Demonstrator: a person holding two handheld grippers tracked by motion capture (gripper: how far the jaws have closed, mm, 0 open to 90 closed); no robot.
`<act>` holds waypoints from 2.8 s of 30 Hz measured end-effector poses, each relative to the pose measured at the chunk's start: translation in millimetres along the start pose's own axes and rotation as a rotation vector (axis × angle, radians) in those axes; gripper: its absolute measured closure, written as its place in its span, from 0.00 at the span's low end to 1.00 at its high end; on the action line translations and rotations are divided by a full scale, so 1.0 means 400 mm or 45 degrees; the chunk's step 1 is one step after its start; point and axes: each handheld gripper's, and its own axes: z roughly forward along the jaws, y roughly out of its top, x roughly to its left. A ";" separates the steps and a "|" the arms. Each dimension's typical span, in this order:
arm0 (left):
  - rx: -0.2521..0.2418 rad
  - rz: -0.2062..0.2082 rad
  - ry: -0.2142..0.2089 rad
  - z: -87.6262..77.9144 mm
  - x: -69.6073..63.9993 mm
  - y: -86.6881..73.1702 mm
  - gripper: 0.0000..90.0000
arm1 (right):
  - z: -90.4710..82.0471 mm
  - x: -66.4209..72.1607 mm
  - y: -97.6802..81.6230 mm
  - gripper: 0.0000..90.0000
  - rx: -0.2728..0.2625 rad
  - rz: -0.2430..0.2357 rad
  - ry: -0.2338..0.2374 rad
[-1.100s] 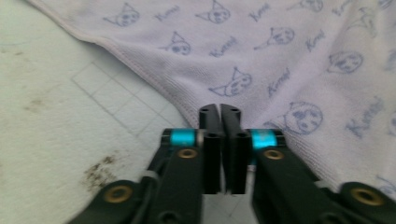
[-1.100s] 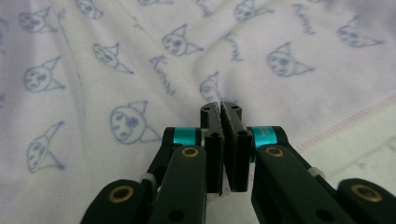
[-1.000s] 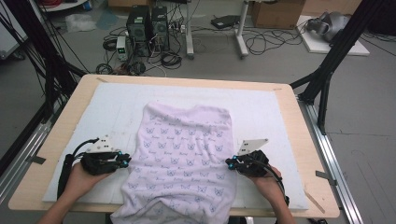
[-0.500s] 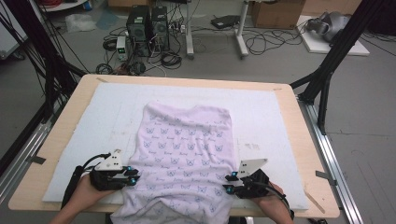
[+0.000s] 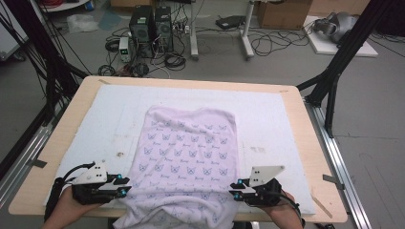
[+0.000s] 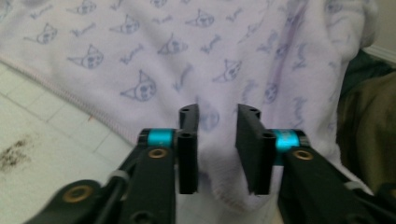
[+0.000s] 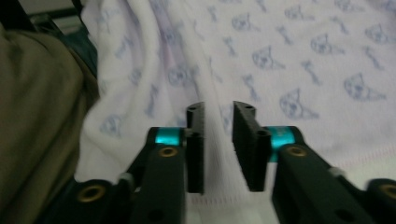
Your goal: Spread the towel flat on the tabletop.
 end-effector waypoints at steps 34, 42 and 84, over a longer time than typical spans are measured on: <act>0.089 0.174 -0.291 0.166 -0.116 0.038 0.86 | 0.199 0.126 0.082 0.92 0.131 -0.237 0.180; 0.020 0.198 -0.302 0.093 -0.148 0.040 0.86 | 0.139 0.174 0.081 0.91 0.014 -0.230 0.379; 0.035 0.009 -0.028 0.087 0.011 -0.018 0.80 | 0.094 -0.037 0.011 0.87 0.092 -0.026 0.054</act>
